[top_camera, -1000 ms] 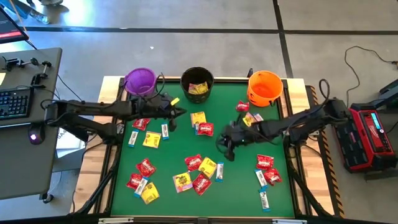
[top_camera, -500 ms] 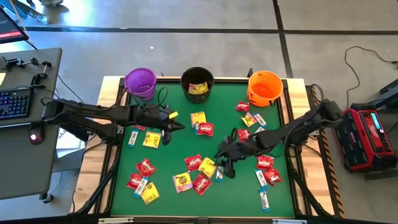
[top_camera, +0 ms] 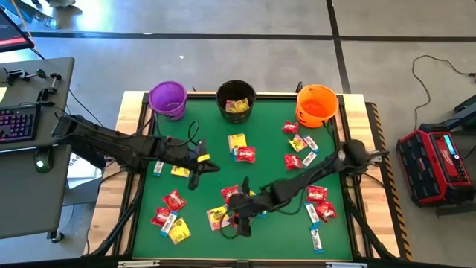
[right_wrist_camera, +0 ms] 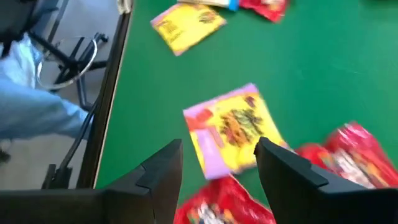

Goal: Sort candy by brand, put in halloween buckets
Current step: Put the yellow candy pack into the black bucket

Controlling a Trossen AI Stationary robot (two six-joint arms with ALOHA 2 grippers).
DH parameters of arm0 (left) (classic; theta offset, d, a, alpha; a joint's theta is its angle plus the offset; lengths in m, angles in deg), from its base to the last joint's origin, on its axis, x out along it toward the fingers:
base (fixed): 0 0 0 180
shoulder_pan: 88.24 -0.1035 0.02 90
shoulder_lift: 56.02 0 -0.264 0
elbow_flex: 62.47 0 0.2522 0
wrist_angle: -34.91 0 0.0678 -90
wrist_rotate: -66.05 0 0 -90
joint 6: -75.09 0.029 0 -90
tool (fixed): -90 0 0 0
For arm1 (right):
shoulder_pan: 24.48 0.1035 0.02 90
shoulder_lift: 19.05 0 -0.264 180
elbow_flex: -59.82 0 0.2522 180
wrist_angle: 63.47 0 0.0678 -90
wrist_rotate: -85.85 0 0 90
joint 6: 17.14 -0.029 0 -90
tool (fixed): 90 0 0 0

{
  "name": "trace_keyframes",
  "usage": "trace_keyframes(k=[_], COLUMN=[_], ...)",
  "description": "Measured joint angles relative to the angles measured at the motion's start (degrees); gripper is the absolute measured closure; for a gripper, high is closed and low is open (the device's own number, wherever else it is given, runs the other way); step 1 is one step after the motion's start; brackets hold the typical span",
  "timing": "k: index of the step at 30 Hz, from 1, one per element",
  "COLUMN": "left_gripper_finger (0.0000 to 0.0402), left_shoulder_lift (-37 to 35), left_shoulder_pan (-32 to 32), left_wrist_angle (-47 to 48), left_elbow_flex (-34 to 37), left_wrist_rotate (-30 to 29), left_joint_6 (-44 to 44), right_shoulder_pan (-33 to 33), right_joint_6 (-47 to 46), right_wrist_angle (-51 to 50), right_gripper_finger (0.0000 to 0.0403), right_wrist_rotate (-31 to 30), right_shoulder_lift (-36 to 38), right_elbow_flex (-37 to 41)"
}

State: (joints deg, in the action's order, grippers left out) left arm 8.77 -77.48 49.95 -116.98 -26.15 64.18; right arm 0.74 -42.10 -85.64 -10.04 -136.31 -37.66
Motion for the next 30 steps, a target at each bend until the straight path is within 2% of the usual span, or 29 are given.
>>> trace_keyframes(k=[4, 7, 14, 19, 30], left_gripper_finger=[0.0401, 0.0401, 0.0401, 0.0401, 0.0401], left_shoulder_lift=[-0.2, -0.2, -0.2, -0.2, -0.1], left_shoulder_pan=[2.2, 3.3, 4.5, 4.8, 4.7], left_wrist_angle=[0.9, 1.1, 1.5, 2.2, 1.9], left_elbow_flex=[0.0, 0.0, 0.0, 0.0, 0.0], left_wrist_rotate=[0.0, -0.8, -1.5, -1.5, -1.5], left_joint_6=[0.0, 0.0, 0.5, 0.6, 2.5], right_shoulder_pan=[1.8, 2.5, 3.3, 3.5, 2.7], right_joint_6=[3.3, 5.1, 10.1, 11.9, 16.5], right_wrist_angle=[-1.3, -3.9, -5.2, -8.5, -8.1], right_gripper_finger=[0.0212, 0.0212, 0.0212, 0.0212, 0.0213], right_wrist_rotate=[-1.9, -5.5, -9.7, -12.7, -11.8], right_shoulder_lift=[-4.8, -7.5, -12.1, -12.3, -12.3], right_elbow_flex=[-4.5, -7.1, -9.0, -9.1, -9.1])
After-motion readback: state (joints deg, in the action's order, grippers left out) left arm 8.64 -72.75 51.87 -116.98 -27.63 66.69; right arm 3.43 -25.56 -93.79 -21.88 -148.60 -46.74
